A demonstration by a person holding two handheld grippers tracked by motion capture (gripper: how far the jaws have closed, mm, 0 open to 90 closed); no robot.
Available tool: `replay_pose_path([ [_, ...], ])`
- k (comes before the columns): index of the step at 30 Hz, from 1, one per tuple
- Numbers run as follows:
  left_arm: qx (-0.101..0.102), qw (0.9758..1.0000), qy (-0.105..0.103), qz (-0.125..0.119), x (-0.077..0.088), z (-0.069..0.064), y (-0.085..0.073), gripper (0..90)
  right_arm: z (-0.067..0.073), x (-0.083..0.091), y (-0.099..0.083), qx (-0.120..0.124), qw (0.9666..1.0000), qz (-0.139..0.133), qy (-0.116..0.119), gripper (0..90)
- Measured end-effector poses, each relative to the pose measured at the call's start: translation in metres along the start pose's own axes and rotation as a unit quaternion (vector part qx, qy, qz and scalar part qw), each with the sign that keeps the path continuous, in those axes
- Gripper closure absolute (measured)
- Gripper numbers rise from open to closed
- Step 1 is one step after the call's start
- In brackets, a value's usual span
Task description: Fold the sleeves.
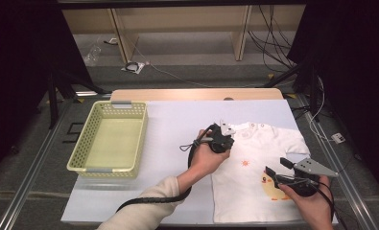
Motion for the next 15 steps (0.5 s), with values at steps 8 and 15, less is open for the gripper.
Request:
replay_pose_path([
  [8, -0.01, 0.9999, -0.007, 0.007, -0.005, -0.007, -0.003, 89.2, 0.0, 0.0, 0.0, 0.002, 1.0, 0.0, 0.0, 32.5],
  [15, -0.017, 0.9997, -0.012, 0.008, -0.009, -0.013, -0.005, 89.2, 0.0, 0.0, 0.0, 0.002, 1.0, 0.0, 0.0, 32.5],
])
Point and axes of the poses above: each handheld gripper's, and its own axes: x roughly backward along the jaws, y roughly out of its top, z roughly to its left, the point moved 10 cm from there along -x, roughly forward along the jaws, and after that the axes turned 13 degrees about -z, right-handed, at the moved point
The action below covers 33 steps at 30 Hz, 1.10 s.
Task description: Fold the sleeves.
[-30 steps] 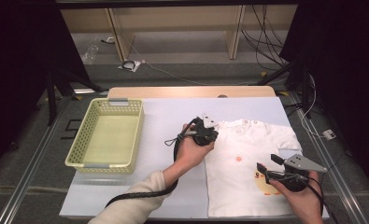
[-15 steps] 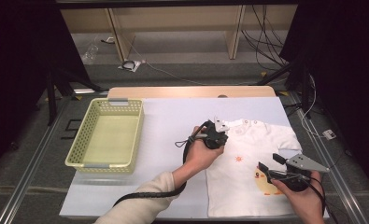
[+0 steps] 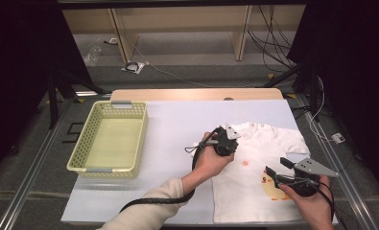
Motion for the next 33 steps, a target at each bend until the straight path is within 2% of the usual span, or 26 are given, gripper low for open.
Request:
replay_pose_path([
  [14, -0.018, 0.9997, -0.013, 0.007, -0.011, -0.012, -0.005, 88.8, 0.0, 0.0, 0.001, -0.001, 1.0, -0.001, 0.0, 32.5],
  [17, -0.032, 0.9991, -0.024, 0.013, -0.016, -0.016, -0.009, 86.1, 0.0, 0.0, 0.0, -0.001, 1.0, -0.001, -0.001, 32.5],
  [18, -0.025, 0.9991, -0.03, 0.015, -0.017, -0.018, -0.01, 81.9, 0.0, 0.0, 0.0, -0.001, 1.0, -0.001, -0.001, 32.5],
  [19, -0.02, 0.9992, -0.033, 0.014, -0.017, -0.019, -0.01, 72.9, 0.0, 0.0, 0.0, -0.001, 1.0, -0.001, -0.001, 32.5],
  [22, -0.007, 0.9995, -0.032, 0.006, -0.013, -0.02, -0.008, 53.5, 0.0, 0.0, -0.001, -0.002, 1.0, 0.0, 0.0, 32.4],
  [24, -0.004, 0.9996, -0.028, -0.002, -0.006, -0.016, -0.005, 46.2, 0.0, 0.0, -0.001, -0.003, 1.0, 0.001, 0.0, 32.4],
  [29, -0.001, 0.9998, -0.003, -0.019, 0.024, 0.008, -0.003, 28.3, 0.002, -0.002, 0.0, -0.002, 1.0, 0.0, 0.002, 32.4],
  [33, 0.006, 0.9996, 0.014, -0.024, 0.055, 0.031, -0.014, 22.3, 0.006, -0.006, 0.002, 0.001, 1.0, -0.002, 0.008, 32.5],
])
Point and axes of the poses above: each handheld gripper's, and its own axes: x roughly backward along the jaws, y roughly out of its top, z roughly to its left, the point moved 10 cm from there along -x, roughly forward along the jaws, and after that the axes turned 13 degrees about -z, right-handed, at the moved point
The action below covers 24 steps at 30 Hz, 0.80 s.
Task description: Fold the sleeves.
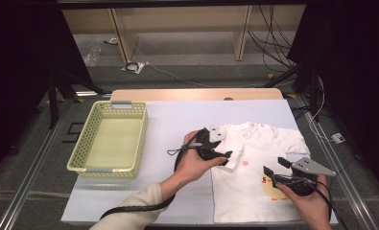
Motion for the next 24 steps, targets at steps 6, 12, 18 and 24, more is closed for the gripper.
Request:
replay_pose_path([
  [6, 0.014, 0.9997, 0.019, 0.0, 0.04, 0.025, -0.026, 20.4, 0.018, -0.016, 0.004, 0.01, 0.9997, 0.006, 0.023, 33.6],
  [12, 0.028, 0.9991, 0.03, -0.006, 0.068, 0.034, -0.046, 20.1, 0.037, -0.044, 0.01, 0.022, 0.9983, 0.016, 0.053, 35.4],
  [18, 0.039, 0.9986, 0.03, -0.018, 0.091, 0.032, -0.059, 19.1, 0.06, -0.081, 0.018, 0.04, 0.9953, 0.032, 0.082, 36.2],
  [24, 0.042, 0.9984, 0.029, -0.025, 0.111, 0.03, -0.068, 18.2, 0.085, -0.12, 0.021, 0.057, 0.9901, 0.058, 0.114, 38.3],
])
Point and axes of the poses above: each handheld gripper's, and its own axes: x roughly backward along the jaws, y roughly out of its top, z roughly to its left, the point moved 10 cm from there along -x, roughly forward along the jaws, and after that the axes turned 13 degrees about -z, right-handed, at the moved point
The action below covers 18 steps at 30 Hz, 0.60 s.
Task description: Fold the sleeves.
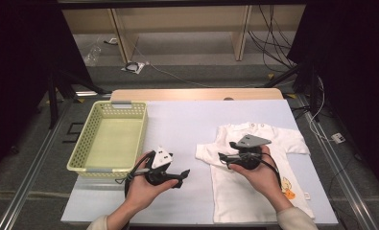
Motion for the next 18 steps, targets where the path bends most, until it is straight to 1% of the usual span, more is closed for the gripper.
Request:
replay_pose_path([
  [4, 0.001, 1.0, -0.002, 0.002, 0.008, -0.002, -0.006, 17.8, 0.012, -0.027, 0.005, 0.012, 0.9995, 0.019, 0.021, 40.0],
  [6, 0.0, 1.0, -0.002, 0.002, 0.01, -0.003, -0.007, 17.5, 0.017, -0.039, 0.005, 0.016, 0.9989, 0.033, 0.029, 41.0],
  [7, 0.0, 1.0, -0.003, 0.002, 0.01, -0.003, -0.007, 17.4, 0.019, -0.045, 0.004, 0.023, 0.9982, 0.044, 0.035, 41.1],
  [11, 0.001, 1.0, -0.004, 0.001, 0.013, -0.005, -0.009, 17.3, 0.023, -0.062, 0.002, 0.022, 0.997, 0.064, 0.039, 43.6],
  [12, 0.001, 1.0, -0.005, 0.002, 0.013, -0.005, -0.009, 17.3, 0.024, -0.067, 0.002, 0.016, 0.9966, 0.071, 0.04, 44.3],
  [14, 0.002, 1.0, -0.005, 0.001, 0.013, -0.006, -0.01, 17.3, 0.026, -0.074, 0.0, 0.018, 0.9958, 0.08, 0.042, 46.0],
  [15, 0.002, 1.0, -0.006, 0.001, 0.014, -0.007, -0.01, 17.3, 0.027, -0.077, -0.002, 0.02, 0.9947, 0.091, 0.044, 47.0],
  [16, 0.001, 1.0, -0.006, 0.001, 0.014, -0.007, -0.01, 17.3, 0.026, -0.079, -0.003, 0.027, 0.994, 0.095, 0.047, 48.2],
  [17, 0.001, 1.0, -0.006, 0.001, 0.015, -0.007, -0.01, 17.3, 0.027, -0.081, -0.003, 0.024, 0.9937, 0.099, 0.046, 49.8],
  [18, 0.001, 1.0, -0.005, 0.001, 0.015, -0.006, -0.009, 17.3, 0.028, -0.083, -0.004, 0.029, 0.9927, 0.106, 0.049, 51.7],
])
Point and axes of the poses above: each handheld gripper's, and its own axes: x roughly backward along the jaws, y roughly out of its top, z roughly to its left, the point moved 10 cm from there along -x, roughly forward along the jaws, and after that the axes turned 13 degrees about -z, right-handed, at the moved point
